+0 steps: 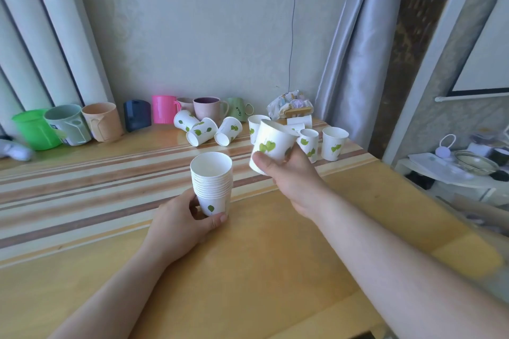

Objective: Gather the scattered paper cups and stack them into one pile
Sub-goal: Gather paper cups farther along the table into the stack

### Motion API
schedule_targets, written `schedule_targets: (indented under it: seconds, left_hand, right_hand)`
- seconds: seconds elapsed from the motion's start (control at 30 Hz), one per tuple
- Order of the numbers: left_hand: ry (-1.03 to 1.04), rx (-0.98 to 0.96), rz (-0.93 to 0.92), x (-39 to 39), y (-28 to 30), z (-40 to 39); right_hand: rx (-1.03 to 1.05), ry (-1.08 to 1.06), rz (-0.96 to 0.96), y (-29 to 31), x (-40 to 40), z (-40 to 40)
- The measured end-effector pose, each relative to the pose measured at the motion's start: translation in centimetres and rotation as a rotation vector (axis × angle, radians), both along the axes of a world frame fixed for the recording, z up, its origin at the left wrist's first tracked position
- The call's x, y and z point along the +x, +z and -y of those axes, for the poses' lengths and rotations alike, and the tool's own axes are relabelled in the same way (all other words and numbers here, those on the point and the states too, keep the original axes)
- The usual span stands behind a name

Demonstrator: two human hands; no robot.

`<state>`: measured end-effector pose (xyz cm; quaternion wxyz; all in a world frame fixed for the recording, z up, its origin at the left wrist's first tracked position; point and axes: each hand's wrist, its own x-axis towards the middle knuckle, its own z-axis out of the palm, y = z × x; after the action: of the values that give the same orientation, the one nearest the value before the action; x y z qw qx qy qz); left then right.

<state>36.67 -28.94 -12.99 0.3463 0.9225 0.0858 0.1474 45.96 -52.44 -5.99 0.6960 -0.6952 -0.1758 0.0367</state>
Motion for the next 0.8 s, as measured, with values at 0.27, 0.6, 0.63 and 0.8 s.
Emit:
schedule_targets:
  seconds: [0.27, 0.6, 0.63, 0.8]
  left_hand:
    - [-0.010, -0.013, 0.037, 0.1, -0.5, -0.3]
    - [-0.031, -0.022, 0.028, 0.5, -0.7, -0.6]
    - [-0.028, -0.027, 0.024, 0.5, -0.7, -0.7]
    - [0.030, -0.010, -0.003, 1.0, -0.3, -2.4]
  right_hand:
    - [-0.126, 0.060, 0.149, 1.4, -2.5, -9.1]
    - [-0.143, 0.228, 0.062, -0.8, -2.6, -7.5]
    - [-0.177, 0.243, 0.072, -0.9, -2.4, -7.1]
    - [-0.467, 0.251, 0.183, -2.3, 1.1, -2.5]
